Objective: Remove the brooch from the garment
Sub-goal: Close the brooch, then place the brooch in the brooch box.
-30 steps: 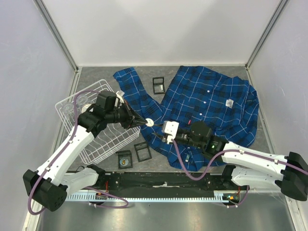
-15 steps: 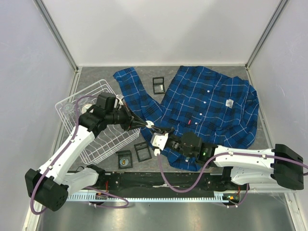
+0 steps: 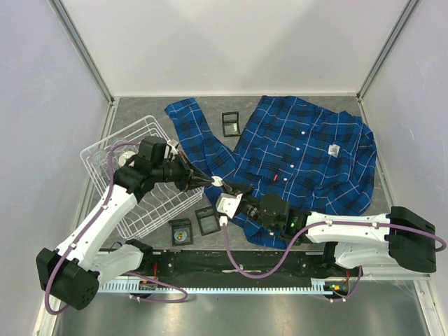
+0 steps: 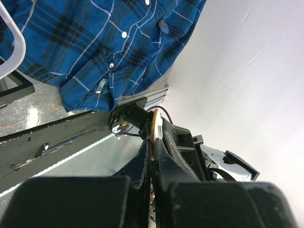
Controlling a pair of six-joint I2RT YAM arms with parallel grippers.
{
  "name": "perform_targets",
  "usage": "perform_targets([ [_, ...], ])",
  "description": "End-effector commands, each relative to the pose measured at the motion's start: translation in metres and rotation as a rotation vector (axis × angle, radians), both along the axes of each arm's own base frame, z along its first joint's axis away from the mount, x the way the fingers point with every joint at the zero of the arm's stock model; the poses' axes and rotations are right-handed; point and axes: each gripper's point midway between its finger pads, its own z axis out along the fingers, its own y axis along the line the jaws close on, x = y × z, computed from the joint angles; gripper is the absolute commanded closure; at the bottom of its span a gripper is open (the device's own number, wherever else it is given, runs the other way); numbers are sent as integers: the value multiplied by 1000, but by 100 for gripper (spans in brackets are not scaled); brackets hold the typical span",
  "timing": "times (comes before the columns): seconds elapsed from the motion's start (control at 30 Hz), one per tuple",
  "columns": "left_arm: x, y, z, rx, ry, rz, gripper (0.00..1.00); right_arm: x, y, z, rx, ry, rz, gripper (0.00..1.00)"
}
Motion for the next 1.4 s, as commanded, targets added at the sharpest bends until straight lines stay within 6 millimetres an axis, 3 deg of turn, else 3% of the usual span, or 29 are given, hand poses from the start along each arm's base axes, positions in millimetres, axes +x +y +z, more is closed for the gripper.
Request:
perform_targets([
  [0.0,-7,-4,15,-79,8,-17,98,1,4,22,76,-32,-8,83],
  [0.1,-7,-5,16,-88,-10,-27,98,3,2,25,110,-1,-35,100],
  [0.2,-3,-5,17,-89,-62,-37,98,2,2,27,151,40,-35,100],
  [0.23,-2,-5,16,-83,-78,-44,93,3,3,28,160,54,-38,100],
  [0.27,2,-3,15,-76,-93,-43,74,4,3,25,169,86,-49,100],
  [0.33,12,4,16,-6,-194,-46,50,14,-1,14,157,129,-90,100],
  [0.37,18,10,17,26,-231,-34,33,20,-4,11,168,153,-100,100],
  [0.4,29,16,27,67,-306,-7,24,39,-14,4,222,237,-149,100],
  [0.43,32,22,28,121,-374,-22,19,46,-10,-1,247,300,-111,100],
  [0.47,38,28,33,151,-419,-13,17,78,-30,-6,292,352,-167,100],
  [0.5,46,34,48,199,-515,-20,16,88,-31,-9,380,459,-170,100],
  [0.6,49,43,60,284,-612,-56,16,131,-34,-35,418,616,-197,100],
  [0.63,48,44,61,290,-628,-63,17,147,-24,-48,451,713,-213,100],
  [0.7,46,44,62,296,-678,-85,18,177,-31,-65,493,832,-231,100],
  [0.73,45,43,62,292,-694,-95,18,196,-26,-82,562,941,-258,100],
  [0.77,46,42,64,286,-716,-102,18,218,-42,-89,618,982,-286,100],
  [0.8,40,39,64,268,-734,-130,18,226,-37,-112,644,1071,-255,100],
  [0.83,40,37,65,257,-747,-139,18,240,-36,-105,736,1132,-233,100],
  [0.87,38,35,65,245,-757,-150,18,256,-48,-106,796,1147,-233,100],
  [0.9,36,33,65,228,-772,-164,18,264,-48,-122,819,1178,-231,100],
  [0.93,35,32,63,222,-775,-174,18,279,-46,-114,847,1177,-207,100],
  [0.97,35,32,61,220,-778,-179,19,287,-47,-115,891,1232,-197,100],
  [1.0,35,32,59,225,-781,-186,19,292,-44,-137,892,1287,-192,100],
  [1.03,36,32,56,232,-776,-188,19,303,-40,-128,926,1288,-162,100],
  [1.1,39,33,55,248,-782,-186,19,312,-39,-138,976,1325,-154,100],
  [1.17,40,32,54,249,-779,-194,20,321,-39,-133,1008,1316,-136,100],
  [1.37,43,27,52,228,-774,-215,20,329,-44,-141,1090,1365,-103,100],
])
